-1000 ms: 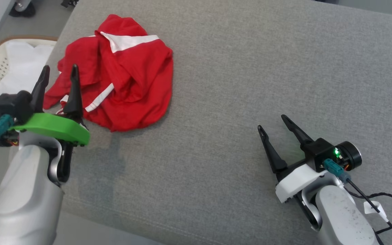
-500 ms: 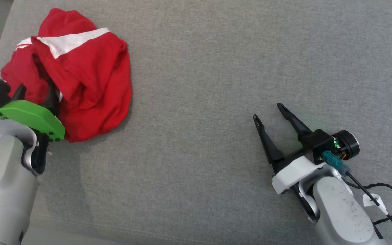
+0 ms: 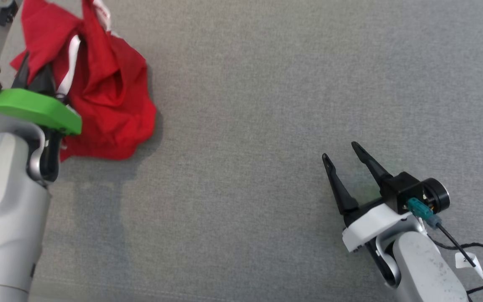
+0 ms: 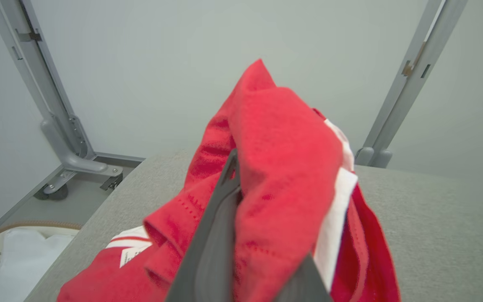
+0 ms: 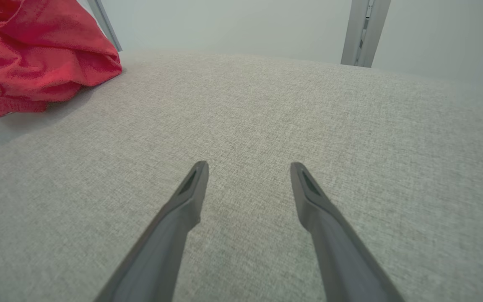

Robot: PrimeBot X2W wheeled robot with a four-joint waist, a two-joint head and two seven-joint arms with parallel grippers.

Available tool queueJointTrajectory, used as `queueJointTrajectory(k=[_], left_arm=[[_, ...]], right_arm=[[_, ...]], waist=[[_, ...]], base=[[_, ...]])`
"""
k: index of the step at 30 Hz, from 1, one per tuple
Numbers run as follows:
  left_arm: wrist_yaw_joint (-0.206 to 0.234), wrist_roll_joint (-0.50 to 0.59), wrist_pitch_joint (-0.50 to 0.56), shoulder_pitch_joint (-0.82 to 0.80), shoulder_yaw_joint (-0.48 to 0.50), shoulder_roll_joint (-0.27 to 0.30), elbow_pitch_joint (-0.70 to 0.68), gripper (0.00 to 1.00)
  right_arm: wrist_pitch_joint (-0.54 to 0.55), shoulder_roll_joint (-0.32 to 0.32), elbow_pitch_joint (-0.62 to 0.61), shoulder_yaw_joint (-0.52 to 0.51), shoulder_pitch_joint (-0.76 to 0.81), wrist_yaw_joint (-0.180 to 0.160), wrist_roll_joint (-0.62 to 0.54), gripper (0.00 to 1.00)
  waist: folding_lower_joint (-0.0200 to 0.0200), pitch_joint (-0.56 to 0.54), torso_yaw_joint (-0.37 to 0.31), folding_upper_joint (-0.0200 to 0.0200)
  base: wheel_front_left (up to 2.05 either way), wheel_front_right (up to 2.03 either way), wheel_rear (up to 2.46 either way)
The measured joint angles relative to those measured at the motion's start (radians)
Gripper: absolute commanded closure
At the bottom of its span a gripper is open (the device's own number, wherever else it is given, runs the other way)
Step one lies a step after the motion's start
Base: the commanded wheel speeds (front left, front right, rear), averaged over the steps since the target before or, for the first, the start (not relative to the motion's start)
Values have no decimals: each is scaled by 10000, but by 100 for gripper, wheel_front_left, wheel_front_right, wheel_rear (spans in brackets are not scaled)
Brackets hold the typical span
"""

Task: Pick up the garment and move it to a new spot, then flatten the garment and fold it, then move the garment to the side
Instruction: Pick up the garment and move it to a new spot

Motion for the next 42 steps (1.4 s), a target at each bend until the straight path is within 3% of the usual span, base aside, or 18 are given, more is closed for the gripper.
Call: queueJointTrajectory(k=[3, 10, 19, 26, 27, 28, 34, 42], left_arm=[[-6, 539, -13, 296, 433, -456, -1101, 100], [-6, 809, -12, 523, 71, -1273, -2648, 100], [-6, 755, -13, 475, -1168, -2274, -2683, 100], [-6, 667, -13, 313, -1613, -2654, -2431, 100], [-6, 665, -13, 328, -1641, -2692, -2359, 65], [-6, 683, -13, 383, -1639, -2702, -2272, 0], [-6, 1091, -13, 1421, -1047, -2522, -2059, 0], [-6, 1732, -13, 3511, 1091, -2301, -2161, 0]], right_arm=[[0, -2, 21, 61, 227, 0, 159, 0], [-2, -6, -111, 52, 515, 0, 546, 0], [0, -4, -376, 123, 683, 0, 773, 0], [-2, -15, -514, 23, 802, 0, 903, 0], [0, -15, -522, 2, 806, 0, 924, 0], [0, -13, -546, 4, 807, 0, 961, 0], [-2, -17, -614, -186, 899, 0, 986, 0], [0, -4, -600, -439, 897, 0, 966, 0]], waist=[[0, -345, -75, 0], [0, -945, -804, 0], [0, -1229, -2486, 0], [0, -1206, -3826, 1], [0, -1192, -3962, 1], [0, -1175, -4124, 1], [0, -1049, -4612, 1], [0, -1238, -4187, 1]], base=[[0, 0, 0], [0, 0, 0], [0, 0, 0], [0, 0, 0], [0, 0, 0], [0, 0, 0], [0, 0, 0], [0, 0, 0]])
